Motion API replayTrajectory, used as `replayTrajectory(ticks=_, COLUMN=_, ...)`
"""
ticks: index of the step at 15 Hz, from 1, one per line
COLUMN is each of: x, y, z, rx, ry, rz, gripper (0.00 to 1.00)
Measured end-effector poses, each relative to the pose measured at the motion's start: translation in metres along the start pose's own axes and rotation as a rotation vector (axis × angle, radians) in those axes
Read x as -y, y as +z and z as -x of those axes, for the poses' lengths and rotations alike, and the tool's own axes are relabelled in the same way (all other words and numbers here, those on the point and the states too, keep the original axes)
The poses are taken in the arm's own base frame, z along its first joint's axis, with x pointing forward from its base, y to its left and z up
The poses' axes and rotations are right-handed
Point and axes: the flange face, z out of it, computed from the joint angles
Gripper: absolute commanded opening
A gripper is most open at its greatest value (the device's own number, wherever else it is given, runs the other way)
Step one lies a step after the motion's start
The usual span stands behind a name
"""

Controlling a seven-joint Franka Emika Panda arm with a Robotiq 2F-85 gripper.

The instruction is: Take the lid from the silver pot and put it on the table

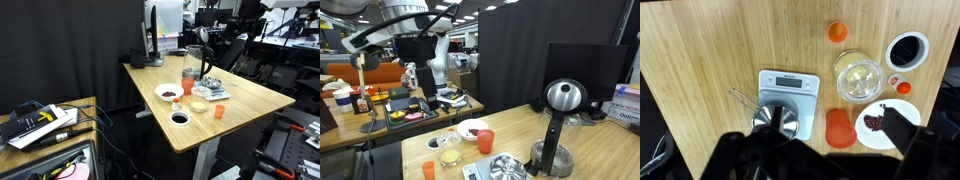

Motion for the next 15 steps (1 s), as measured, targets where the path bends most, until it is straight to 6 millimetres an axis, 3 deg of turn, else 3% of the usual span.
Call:
replayTrajectory(ticks=4, x=0.000, y=0.001, z=0.000, rx=0.003, ry=0.005, rz=0.000, gripper=1.00)
replayTrajectory(ticks=7, x=-0.004, y=0.013, z=-0.010, rx=0.011, ry=0.101, rz=0.000, gripper=1.00)
replayTrajectory(ticks=12, x=-0.031, y=0.043, z=-0.065, rx=0.052, ry=0.349, rz=-0.005, gripper=1.00)
replayTrajectory(ticks=15, x=-0.052, y=0.079, z=-0.095, rx=0.105, ry=0.458, rz=0.037, gripper=1.00)
